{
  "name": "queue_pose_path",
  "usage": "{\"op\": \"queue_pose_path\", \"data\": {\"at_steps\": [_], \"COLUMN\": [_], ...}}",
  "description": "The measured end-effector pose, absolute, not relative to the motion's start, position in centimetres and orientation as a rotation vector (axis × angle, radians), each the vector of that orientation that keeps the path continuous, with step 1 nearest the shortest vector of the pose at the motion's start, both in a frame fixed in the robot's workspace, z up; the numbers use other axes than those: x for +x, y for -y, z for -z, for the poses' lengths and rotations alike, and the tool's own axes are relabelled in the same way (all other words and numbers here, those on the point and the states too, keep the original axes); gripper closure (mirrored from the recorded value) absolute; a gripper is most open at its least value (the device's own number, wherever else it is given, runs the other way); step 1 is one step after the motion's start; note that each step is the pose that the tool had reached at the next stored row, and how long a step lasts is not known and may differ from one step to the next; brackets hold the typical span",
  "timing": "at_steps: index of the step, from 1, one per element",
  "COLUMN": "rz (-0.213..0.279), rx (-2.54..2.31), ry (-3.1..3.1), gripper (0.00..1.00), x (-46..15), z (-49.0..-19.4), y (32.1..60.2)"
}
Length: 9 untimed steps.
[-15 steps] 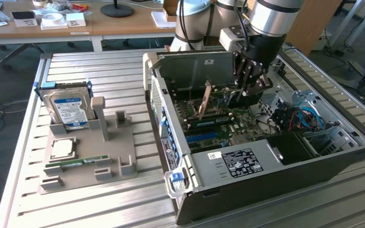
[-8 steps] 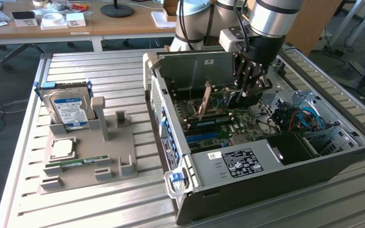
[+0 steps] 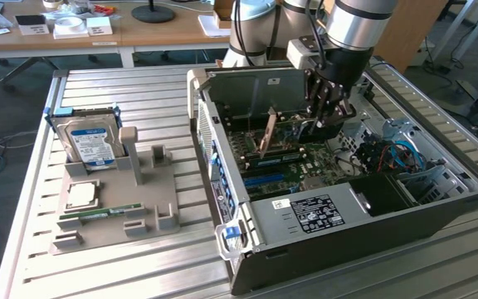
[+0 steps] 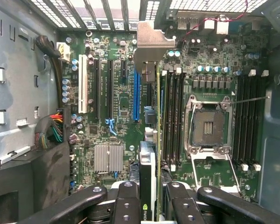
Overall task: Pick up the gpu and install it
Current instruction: 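Insert the gpu into the slot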
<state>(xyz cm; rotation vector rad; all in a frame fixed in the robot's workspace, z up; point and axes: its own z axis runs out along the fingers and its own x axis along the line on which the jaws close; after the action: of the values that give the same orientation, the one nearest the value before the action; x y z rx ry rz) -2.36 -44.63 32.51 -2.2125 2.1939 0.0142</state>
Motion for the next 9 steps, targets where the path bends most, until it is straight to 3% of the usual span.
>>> {"op": "queue_pose_path", "data": {"at_steps": [9], "rz": [-0.015], "rx": [-2.212], "ry": [-2.194], "gripper": [0.73], "x": [-2.36], "z": [-32.38], "y": [44.62]}}
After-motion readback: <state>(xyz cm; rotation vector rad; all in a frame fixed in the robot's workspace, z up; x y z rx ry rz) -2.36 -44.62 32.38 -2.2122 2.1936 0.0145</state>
